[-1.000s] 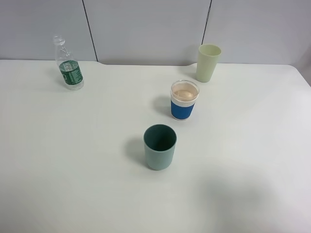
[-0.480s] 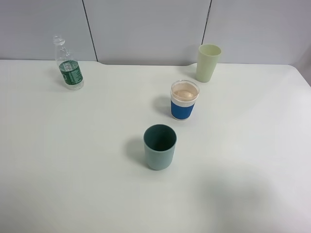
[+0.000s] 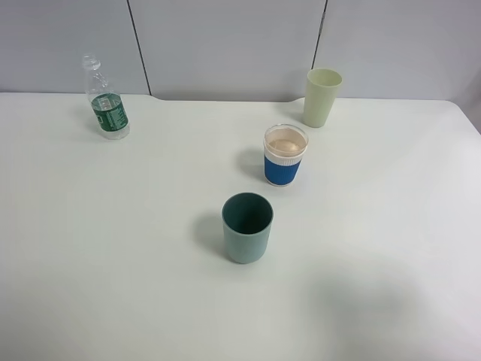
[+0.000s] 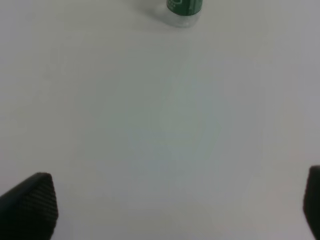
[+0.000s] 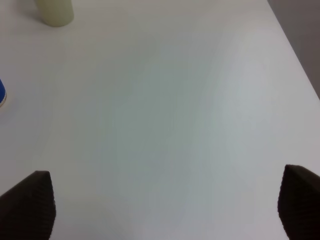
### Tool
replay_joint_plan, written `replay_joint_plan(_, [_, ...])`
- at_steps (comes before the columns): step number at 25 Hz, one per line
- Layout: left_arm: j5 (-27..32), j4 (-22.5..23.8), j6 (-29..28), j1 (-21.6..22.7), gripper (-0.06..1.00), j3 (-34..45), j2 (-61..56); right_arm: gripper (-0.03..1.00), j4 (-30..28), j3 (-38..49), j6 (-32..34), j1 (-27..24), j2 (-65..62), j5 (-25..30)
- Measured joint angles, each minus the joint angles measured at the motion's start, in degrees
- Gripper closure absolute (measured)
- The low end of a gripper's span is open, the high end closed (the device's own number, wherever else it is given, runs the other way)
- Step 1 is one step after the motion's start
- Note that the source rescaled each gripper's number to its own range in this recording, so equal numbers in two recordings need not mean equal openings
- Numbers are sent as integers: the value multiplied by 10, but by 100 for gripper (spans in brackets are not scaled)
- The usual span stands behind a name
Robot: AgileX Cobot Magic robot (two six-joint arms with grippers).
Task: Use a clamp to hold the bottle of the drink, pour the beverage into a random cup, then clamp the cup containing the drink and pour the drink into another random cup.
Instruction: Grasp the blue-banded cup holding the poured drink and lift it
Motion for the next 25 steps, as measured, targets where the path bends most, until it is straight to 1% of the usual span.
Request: replay_joint_plan(25, [0, 0, 0, 0, -5, 0, 0, 27, 0, 0, 0, 0, 0, 0])
